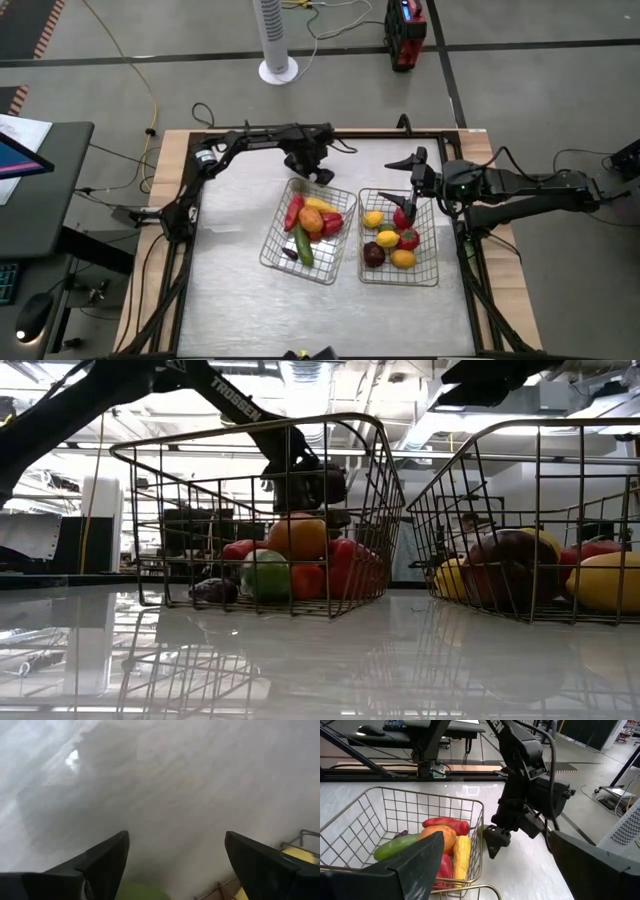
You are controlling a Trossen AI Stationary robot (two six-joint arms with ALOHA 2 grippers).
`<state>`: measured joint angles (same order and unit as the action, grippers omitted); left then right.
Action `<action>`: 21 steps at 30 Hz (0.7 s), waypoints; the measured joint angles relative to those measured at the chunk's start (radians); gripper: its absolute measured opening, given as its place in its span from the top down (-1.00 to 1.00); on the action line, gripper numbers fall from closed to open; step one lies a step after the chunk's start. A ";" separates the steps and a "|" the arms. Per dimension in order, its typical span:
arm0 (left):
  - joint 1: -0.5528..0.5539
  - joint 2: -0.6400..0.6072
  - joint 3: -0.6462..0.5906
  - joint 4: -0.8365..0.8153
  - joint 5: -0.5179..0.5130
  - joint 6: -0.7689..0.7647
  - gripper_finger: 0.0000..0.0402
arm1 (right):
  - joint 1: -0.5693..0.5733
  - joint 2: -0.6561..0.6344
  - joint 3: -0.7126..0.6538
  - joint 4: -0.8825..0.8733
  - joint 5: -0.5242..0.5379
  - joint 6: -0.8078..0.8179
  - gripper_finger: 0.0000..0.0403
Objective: Sort produce into baskets
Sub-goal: Put the lime into the right wire basket
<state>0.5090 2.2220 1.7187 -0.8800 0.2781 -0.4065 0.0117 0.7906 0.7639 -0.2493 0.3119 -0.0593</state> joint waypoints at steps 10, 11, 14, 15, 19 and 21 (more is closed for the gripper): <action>-0.001 0.004 0.136 -0.330 -0.080 0.352 -0.61 | 0.000 0.000 0.000 -0.014 0.000 0.006 -0.93; -0.001 0.004 0.139 -0.344 -0.089 0.367 -0.61 | 0.000 0.000 0.000 -0.014 0.000 0.006 -0.93; 0.000 0.001 0.142 -0.341 -0.145 0.394 -0.61 | 0.000 0.000 0.000 -0.017 0.000 0.019 -0.93; 0.002 -0.002 0.142 -0.335 -0.165 0.410 -0.61 | 0.000 0.000 0.000 -0.023 0.000 0.025 -0.93; 0.004 -0.004 0.143 -0.287 -0.149 0.454 -0.61 | 0.001 0.000 0.000 -0.056 0.000 0.048 -0.93; -0.004 -0.004 0.143 -0.281 -0.137 0.475 -0.61 | 0.001 0.000 0.000 -0.066 0.000 0.056 -0.93</action>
<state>0.5052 2.2181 1.8614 -1.1610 0.1409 0.0687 0.0132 0.7907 0.7639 -0.3153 0.3120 -0.0035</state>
